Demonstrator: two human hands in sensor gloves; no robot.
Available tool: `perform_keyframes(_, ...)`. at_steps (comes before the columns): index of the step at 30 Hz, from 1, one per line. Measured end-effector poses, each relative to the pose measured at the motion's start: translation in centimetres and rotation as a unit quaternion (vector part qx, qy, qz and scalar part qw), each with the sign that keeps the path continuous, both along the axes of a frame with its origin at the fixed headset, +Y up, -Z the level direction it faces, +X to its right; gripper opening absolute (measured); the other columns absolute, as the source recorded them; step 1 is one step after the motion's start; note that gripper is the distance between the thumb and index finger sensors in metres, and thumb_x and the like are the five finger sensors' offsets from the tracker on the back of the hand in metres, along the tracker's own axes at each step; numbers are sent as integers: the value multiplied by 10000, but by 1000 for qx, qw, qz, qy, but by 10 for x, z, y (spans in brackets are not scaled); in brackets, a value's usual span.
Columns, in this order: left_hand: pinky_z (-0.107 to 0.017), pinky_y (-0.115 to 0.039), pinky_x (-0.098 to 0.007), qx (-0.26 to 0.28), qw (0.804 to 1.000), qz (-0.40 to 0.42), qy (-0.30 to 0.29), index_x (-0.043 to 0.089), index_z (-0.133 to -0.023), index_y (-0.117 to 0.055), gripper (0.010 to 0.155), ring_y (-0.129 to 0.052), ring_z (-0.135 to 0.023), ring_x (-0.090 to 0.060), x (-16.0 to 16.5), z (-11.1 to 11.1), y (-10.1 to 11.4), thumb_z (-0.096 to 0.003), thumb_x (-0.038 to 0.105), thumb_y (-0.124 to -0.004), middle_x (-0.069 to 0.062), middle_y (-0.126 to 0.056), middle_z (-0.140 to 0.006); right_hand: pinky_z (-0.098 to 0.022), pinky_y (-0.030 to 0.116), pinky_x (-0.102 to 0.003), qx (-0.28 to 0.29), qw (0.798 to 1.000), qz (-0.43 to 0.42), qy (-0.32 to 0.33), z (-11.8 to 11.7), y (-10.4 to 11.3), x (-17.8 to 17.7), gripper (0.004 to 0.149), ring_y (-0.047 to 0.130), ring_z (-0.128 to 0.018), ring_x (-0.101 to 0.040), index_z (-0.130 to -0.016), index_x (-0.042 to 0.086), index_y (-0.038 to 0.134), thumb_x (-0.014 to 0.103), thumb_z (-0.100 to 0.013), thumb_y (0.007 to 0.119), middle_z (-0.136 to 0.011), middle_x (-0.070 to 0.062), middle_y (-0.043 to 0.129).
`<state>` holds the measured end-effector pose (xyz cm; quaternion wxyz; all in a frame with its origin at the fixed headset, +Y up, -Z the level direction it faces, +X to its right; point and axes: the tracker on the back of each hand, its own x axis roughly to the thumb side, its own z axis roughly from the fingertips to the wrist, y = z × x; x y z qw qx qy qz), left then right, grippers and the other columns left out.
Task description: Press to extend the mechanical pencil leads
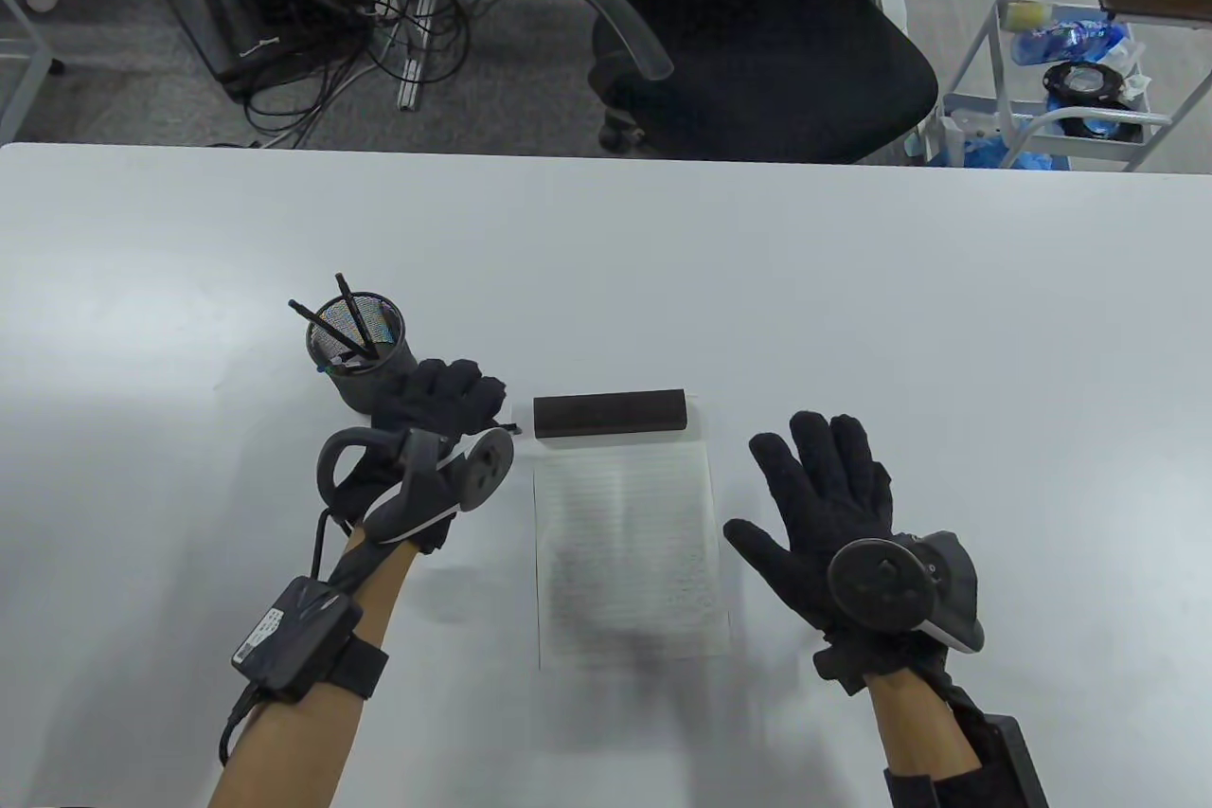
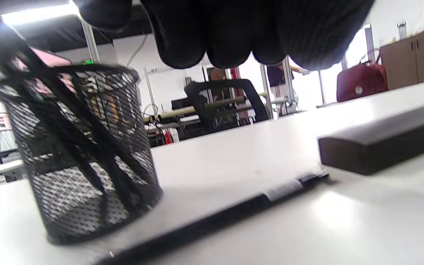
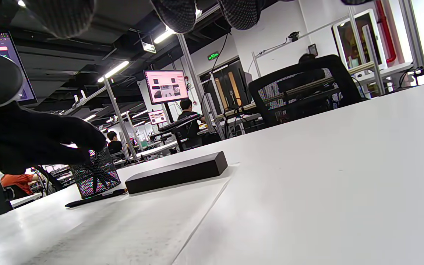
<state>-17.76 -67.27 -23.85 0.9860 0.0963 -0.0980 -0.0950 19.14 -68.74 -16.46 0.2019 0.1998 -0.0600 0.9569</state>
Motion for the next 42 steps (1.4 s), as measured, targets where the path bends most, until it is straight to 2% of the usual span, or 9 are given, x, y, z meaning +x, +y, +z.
perform_keyframes(3,-763,-581,-611,35,999,1,22,396,-997,-717,548,-751,-1050,-227,-21,3,12,-478,532,-825,60,-718,-1108,-630,363,-839,-2,1000,1,0,0,0,0,797,199,-1051,-649,-1212,210,374,631,-563,566,-1230,-341,321)
perform_keyframes(6,-770,-557,-625,42,998,20,49,399,-1016,-699,584,-723,-1069,-244,-46,1,23,-468,552,-829,54,-696,-1127,-630,363,-840,-2,1000,2,-1,0,0,-1,798,199,-1053,-647,-1212,209,374,631,-562,566,-1231,-339,323)
perform_keyframes(10,-776,-523,-646,32,995,35,83,398,-1025,-697,608,-668,-1100,-271,-75,-2,31,-457,565,-836,29,-661,-1158,-631,363,-839,-4,1000,3,-1,0,0,-1,797,198,-1053,-646,-1212,212,373,631,-562,567,-1231,-340,323)
perform_keyframes(12,-780,-496,-661,11,995,42,94,402,-1033,-690,622,-627,-1120,-292,-86,-4,32,-453,565,-843,14,-627,-1181,-630,363,-840,-5,1000,3,-2,0,0,-1,797,198,-1054,-645,-1212,208,377,631,-563,566,-1231,-340,323)
perform_keyframes(15,-781,-497,-658,13,993,32,112,404,-1039,-685,628,-614,-1124,-292,-99,-7,31,-453,559,-849,15,-615,-1186,-631,363,-839,-5,1000,3,-2,0,0,-1,797,200,-1053,-647,-1212,210,375,631,-562,566,-1231,-340,323)
perform_keyframes(22,-782,-500,-655,2,992,-1,127,413,-1048,-686,623,-617,-1124,-287,-106,-16,24,-460,546,-843,23,-617,-1184,-631,364,-839,-6,1000,3,-3,0,0,0,799,199,-1053,-646,-1212,208,377,631,-561,567,-1231,-341,322)
perform_keyframes(35,-782,-514,-647,-8,992,-13,125,434,-954,-826,483,-656,-1110,-260,-105,-25,19,-481,529,-812,61,-665,-1160,-630,364,-839,-10,1000,4,-6,-1,0,1,799,200,-1052,-647,-1213,208,376,631,-562,566,-1231,-341,322)
perform_keyframes(42,-783,-512,-647,-6,993,-10,122,442,-947,-828,471,-662,-1108,-254,-105,-26,19,-485,531,-803,67,-675,-1156,-631,363,-839,-11,1000,4,-6,-2,1,1,798,198,-1053,-647,-1213,208,378,631,-563,566,-1231,-340,325)
